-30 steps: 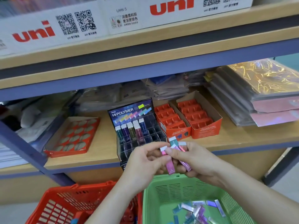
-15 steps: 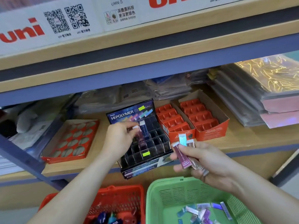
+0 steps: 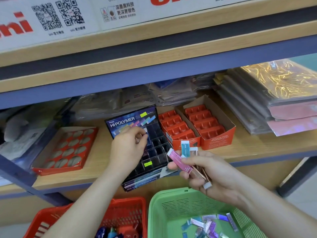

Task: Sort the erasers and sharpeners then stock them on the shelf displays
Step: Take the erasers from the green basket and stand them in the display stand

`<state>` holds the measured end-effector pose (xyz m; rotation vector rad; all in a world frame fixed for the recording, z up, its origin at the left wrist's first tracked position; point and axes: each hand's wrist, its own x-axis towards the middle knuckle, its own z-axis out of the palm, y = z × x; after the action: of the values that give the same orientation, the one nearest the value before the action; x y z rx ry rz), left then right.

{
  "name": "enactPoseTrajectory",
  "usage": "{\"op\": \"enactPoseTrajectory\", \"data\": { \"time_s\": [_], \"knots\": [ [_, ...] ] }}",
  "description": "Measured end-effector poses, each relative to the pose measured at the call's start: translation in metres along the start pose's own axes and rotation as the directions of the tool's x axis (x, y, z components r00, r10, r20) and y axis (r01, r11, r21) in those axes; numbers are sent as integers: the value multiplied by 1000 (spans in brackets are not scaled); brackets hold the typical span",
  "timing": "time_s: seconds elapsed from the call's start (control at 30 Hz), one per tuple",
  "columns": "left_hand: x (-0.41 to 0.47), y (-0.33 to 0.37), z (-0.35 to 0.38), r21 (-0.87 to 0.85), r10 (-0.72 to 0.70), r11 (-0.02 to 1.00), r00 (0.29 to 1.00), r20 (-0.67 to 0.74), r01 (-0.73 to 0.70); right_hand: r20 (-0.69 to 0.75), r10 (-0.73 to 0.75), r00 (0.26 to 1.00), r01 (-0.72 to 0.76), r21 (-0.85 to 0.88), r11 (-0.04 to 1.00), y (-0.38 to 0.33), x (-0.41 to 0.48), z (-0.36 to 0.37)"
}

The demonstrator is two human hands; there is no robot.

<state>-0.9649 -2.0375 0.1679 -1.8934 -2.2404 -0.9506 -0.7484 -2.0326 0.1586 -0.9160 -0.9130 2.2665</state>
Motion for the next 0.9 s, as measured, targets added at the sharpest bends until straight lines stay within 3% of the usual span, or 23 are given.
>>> {"op": "enactPoseTrajectory", "data": {
  "time_s": [0.03,0.1,0.17,0.3,0.37,0.43,0.57,0.7,0.9],
  "knots": [
    [-6,12,-5,-187,-90,977,994,61,100,19,-11,1000,11,-5,1000,0,0,1],
    [-21,34,-11,-523,-164,797,941,295,302,44,-32,998,34,-23,999,1,0,2],
    [-35,47,-14,-631,-132,672,901,413,387,53,-51,997,54,-52,997,2,0,1],
    [-46,47,-15,-715,-242,498,870,429,491,-12,-51,999,48,-179,983,4,-2,2],
    [-42,43,-21,-723,-282,523,892,354,452,-76,-40,996,26,-167,986,4,-1,1],
    [-32,35,-30,-696,-319,619,926,200,363,-119,-18,993,10,-72,997,3,1,-1],
    [-4,6,-37,-411,-281,880,959,-42,240,-103,-16,995,16,4,1000,0,-1,-2],
    [1,-9,-20,-159,-132,979,991,-30,126,-139,-39,990,25,-101,995,2,-4,2],
    [0,-24,-1,5,54,999,999,-1,-54,-130,-109,985,81,-204,976,6,2,-2]
  ]
}}
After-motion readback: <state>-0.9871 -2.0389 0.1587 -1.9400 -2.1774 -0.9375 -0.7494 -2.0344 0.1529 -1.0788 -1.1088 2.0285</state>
